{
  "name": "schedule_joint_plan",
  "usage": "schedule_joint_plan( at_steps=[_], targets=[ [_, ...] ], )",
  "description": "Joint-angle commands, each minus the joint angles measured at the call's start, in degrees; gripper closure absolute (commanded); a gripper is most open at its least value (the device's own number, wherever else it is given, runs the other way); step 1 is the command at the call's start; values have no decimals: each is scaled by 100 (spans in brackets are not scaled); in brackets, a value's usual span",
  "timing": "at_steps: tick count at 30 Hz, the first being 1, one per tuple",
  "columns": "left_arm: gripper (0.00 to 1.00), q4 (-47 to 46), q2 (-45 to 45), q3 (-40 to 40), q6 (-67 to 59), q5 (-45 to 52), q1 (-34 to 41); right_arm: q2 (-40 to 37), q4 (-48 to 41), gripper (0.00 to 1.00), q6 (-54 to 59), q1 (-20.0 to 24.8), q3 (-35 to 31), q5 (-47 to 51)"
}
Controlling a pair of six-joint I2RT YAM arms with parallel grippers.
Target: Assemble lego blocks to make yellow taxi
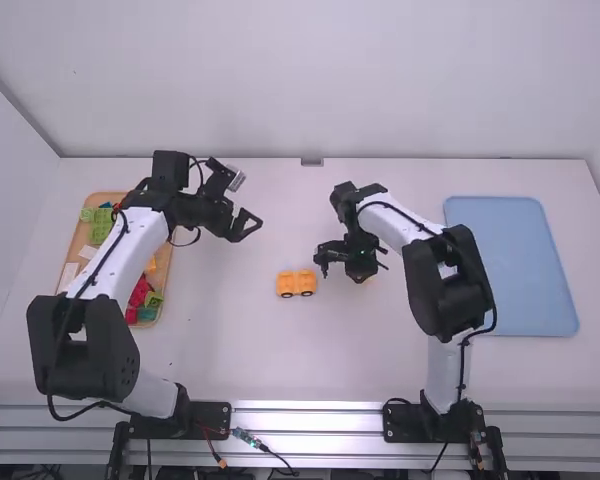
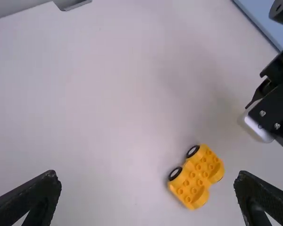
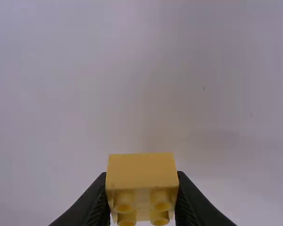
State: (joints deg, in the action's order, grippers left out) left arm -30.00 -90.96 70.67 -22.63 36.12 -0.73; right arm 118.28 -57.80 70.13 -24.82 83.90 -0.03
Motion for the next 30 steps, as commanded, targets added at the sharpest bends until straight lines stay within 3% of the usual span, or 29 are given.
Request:
schedule_joint_plan(
  at_steps=[1,22,23,24,26,28,30],
  targets=[
    [1,-28,65,127,-125,24,-13,135,8,100,85,-92,-42,92],
    [1,-210,65,127,-129,-90,-55,155,944,100,-415,-560,-737,315],
    [1,-219,65,127,-153,-111,-55,155,950,84,-435,-549,-732,310],
    [1,-271,65,127,-313,-103,-55,155,992,46,-433,-533,-734,310],
    [1,-313,65,125,-426,-107,-52,155,1012,11,-431,-518,-739,315],
    [1,-295,65,107,-424,-105,-44,155,1029,1,-437,-516,-739,313],
    [1,-232,65,66,-455,-107,-46,146,1005,1,-433,-479,-715,317]
  ],
)
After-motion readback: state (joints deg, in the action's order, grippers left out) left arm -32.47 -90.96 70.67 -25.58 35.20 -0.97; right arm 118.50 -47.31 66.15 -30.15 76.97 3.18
